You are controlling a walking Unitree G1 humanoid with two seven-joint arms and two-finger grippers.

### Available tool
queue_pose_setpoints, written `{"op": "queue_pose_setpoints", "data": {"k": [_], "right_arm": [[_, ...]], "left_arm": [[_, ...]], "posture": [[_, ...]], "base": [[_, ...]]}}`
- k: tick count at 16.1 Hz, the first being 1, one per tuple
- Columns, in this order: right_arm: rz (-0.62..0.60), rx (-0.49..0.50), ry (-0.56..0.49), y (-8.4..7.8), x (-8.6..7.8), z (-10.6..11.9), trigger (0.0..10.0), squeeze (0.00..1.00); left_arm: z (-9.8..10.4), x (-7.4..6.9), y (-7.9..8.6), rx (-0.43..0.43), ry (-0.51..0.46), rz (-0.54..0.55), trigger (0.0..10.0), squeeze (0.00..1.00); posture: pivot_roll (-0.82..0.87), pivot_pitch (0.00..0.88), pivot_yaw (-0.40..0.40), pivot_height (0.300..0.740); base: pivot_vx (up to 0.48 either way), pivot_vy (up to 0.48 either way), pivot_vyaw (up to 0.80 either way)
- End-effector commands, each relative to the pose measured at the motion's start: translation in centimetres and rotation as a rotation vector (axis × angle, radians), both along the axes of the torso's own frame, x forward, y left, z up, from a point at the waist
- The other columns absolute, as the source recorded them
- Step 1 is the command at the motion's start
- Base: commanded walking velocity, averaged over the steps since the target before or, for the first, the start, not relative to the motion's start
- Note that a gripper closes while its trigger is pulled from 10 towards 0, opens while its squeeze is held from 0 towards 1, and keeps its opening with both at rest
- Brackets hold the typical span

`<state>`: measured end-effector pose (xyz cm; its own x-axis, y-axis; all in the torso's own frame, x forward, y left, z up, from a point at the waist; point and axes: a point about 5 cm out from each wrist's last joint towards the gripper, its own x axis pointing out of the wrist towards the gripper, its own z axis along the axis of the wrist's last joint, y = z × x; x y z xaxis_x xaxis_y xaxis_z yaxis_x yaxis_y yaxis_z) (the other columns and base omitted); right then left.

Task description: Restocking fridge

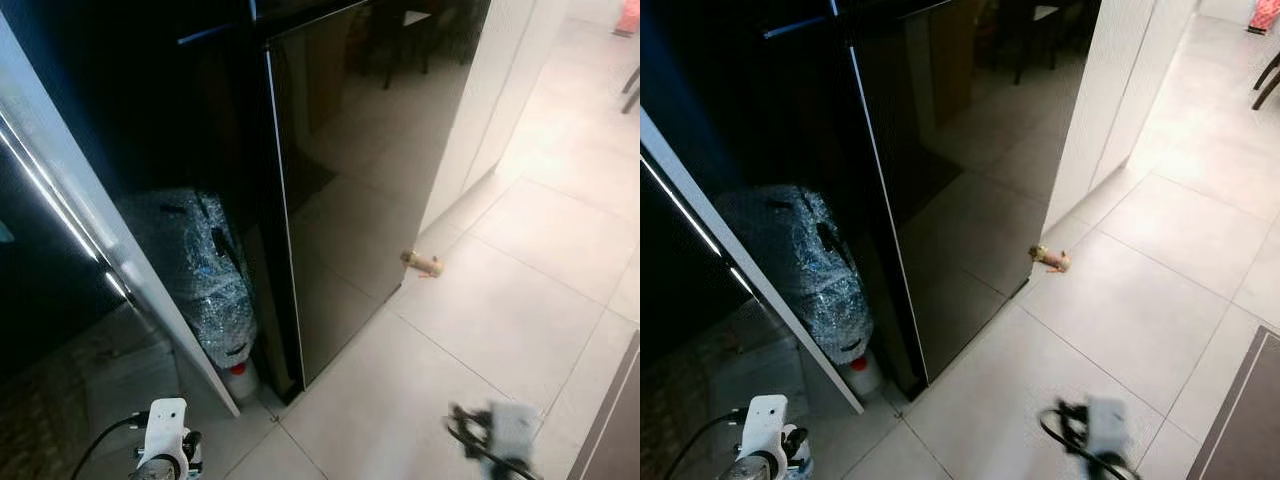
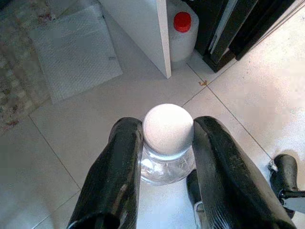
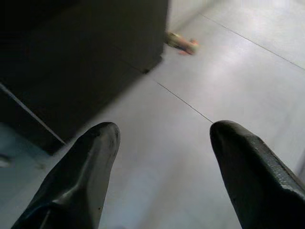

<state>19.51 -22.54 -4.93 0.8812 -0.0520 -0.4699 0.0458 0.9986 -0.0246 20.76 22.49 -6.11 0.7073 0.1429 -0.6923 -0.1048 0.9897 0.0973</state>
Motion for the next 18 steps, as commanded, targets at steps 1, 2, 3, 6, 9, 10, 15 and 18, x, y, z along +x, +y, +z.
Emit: {"op": "queue_pose_setpoints", "data": {"k": [1, 2, 3, 6, 9, 10, 15, 18], "right_arm": [[0.041, 0.006, 0.009, 0.8, 0.1, -0.1, 10.0, 0.00], [0.074, -0.016, -0.015, 1.4, 0.6, 0.1, 10.0, 0.00], [0.083, -0.029, -0.028, 1.5, 0.7, 0.3, 10.0, 0.00], [-0.031, -0.062, -0.258, 0.7, 1.7, 2.9, 10.0, 0.00], [-0.142, -0.138, -0.438, -0.7, 1.6, 5.7, 10.0, 0.00], [-0.156, -0.144, -0.483, -0.9, 1.8, 6.6, 10.0, 0.00], [-0.120, -0.139, -0.689, 1.2, 3.1, 11.8, 10.0, 0.00], [-0.104, -0.140, -0.706, 2.0, 2.9, 12.9, 10.0, 0.00]], "left_arm": [[0.0, -0.3, 0.4, 0.009, -0.012, 0.016, 10.0, 0.00], [0.1, -0.2, 0.5, 0.009, -0.021, 0.016, 10.0, 0.00], [0.1, -0.1, 0.5, 0.009, -0.023, 0.015, 10.0, 0.00], [0.2, -0.3, 0.8, 0.017, -0.032, 0.008, 10.0, 0.00], [0.2, -0.3, 0.9, 0.022, -0.033, -0.005, 10.0, 0.00], [0.3, -0.2, 0.8, 0.021, -0.035, -0.008, 10.0, 0.00], [0.2, -0.4, 0.8, 0.019, -0.040, -0.005, 10.0, 0.00], [0.0, -1.0, 1.2, 0.023, -0.032, 0.004, 10.0, 0.00]], "posture": [[-0.12, 0.075, 0.017, 0.740], [-0.11, 0.078, 0.014, 0.740], [-0.11, 0.078, 0.014, 0.740], [-0.13, 0.071, 0.026, 0.740], [-0.14, 0.077, 0.032, 0.740], [-0.14, 0.077, 0.031, 0.740], [-0.13, 0.052, 0.024, 0.740], [-0.12, 0.032, 0.019, 0.740]], "base": [[0.000, 0.000, 0.00], [0.000, 0.000, 0.00], [0.000, 0.000, 0.00], [0.000, 0.000, 0.00], [0.000, 0.000, 0.00], [0.000, 0.000, 0.00], [0.000, 0.000, 0.00], [0.000, 0.000, 0.00]]}}
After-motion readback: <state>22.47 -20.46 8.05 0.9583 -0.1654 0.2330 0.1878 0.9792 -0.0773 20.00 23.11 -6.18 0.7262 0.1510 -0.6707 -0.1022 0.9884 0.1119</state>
